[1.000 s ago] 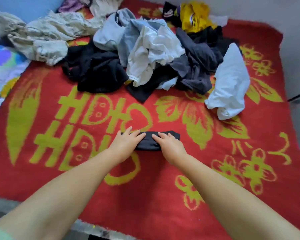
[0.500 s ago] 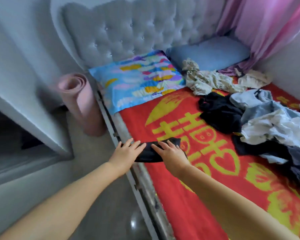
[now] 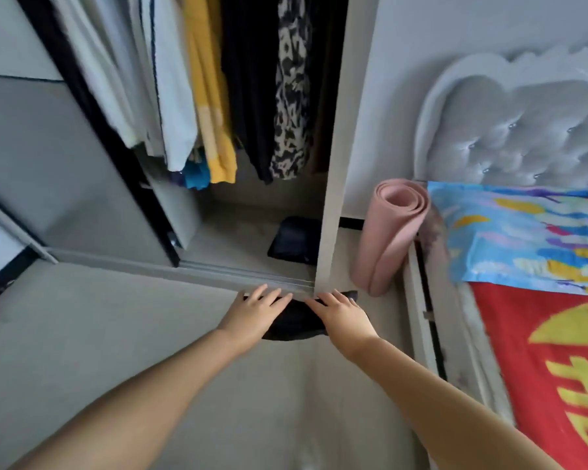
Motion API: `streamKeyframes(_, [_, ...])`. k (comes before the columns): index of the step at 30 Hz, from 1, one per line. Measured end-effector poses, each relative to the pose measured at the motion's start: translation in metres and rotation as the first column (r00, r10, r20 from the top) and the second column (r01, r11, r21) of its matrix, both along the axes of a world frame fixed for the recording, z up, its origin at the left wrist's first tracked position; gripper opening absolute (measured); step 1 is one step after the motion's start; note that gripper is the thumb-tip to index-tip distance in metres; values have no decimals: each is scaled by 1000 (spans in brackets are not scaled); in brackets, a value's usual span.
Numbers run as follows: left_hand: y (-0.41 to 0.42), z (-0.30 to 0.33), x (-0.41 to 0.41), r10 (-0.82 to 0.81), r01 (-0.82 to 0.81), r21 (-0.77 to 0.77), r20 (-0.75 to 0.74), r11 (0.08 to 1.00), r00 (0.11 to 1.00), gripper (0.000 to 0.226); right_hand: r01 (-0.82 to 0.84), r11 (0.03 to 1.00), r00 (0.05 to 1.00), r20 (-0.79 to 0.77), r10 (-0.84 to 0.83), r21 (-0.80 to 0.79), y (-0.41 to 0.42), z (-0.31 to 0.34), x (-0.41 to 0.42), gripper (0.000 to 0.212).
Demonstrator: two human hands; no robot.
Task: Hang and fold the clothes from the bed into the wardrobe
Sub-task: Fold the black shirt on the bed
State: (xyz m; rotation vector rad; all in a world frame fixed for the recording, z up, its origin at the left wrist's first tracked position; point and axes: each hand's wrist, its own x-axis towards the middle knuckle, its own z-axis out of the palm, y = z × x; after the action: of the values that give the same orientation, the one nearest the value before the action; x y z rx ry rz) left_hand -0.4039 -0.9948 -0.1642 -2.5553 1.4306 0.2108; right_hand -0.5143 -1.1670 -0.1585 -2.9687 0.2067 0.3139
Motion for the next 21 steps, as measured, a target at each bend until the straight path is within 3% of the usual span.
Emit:
streamKeyframes(5, [63,2,82,121,-122,14,31,992,992,80,-131,991,991,-7,131,11,50,-4,103,74])
streamKeyframes(12, [67,-9,173,226,-225,-34,65,974,972,78,-241,970,970,-37,242,27,46,-25,222,73])
streamKeyframes(21, [26,-59,301,282,-276,69,-112,959,953,80,-265,958,952,-129,277,106,-3,-55,352,80])
